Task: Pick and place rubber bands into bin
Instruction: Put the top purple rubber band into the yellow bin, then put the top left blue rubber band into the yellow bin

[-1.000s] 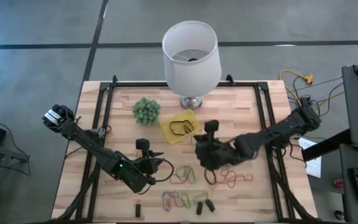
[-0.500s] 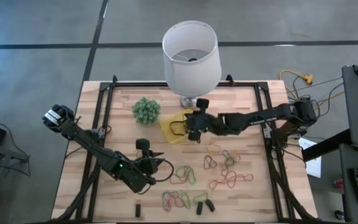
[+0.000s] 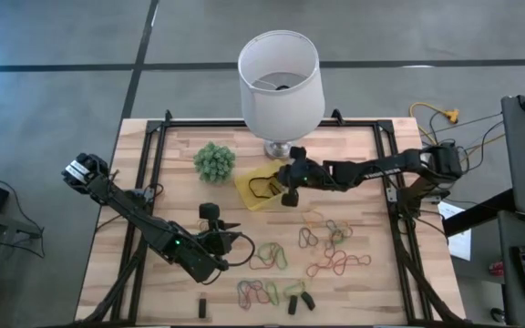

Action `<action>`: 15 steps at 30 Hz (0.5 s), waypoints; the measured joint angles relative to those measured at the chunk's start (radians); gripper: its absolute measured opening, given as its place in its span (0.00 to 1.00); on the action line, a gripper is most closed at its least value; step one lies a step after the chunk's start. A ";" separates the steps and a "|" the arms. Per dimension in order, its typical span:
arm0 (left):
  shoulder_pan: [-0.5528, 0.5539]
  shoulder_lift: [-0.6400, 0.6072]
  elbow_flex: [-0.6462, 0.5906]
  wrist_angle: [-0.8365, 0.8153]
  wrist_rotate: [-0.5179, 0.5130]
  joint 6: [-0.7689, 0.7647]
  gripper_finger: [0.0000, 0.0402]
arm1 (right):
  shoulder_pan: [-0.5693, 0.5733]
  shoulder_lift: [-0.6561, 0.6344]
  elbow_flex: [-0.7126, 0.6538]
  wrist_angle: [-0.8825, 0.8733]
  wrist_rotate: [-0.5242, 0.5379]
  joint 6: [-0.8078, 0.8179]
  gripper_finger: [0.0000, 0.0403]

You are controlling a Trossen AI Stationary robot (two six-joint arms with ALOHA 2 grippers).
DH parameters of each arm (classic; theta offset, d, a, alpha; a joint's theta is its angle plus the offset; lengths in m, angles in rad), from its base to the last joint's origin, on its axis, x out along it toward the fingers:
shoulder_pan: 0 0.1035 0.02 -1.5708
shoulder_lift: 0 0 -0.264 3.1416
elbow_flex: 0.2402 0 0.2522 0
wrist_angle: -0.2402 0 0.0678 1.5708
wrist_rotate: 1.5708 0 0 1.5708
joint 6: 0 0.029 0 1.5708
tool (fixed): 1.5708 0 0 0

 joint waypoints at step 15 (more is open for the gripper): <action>0.000 0.000 0.000 0.006 0.095 -0.061 0.25 | -0.011 0.022 0.026 -0.014 -0.104 0.023 0.33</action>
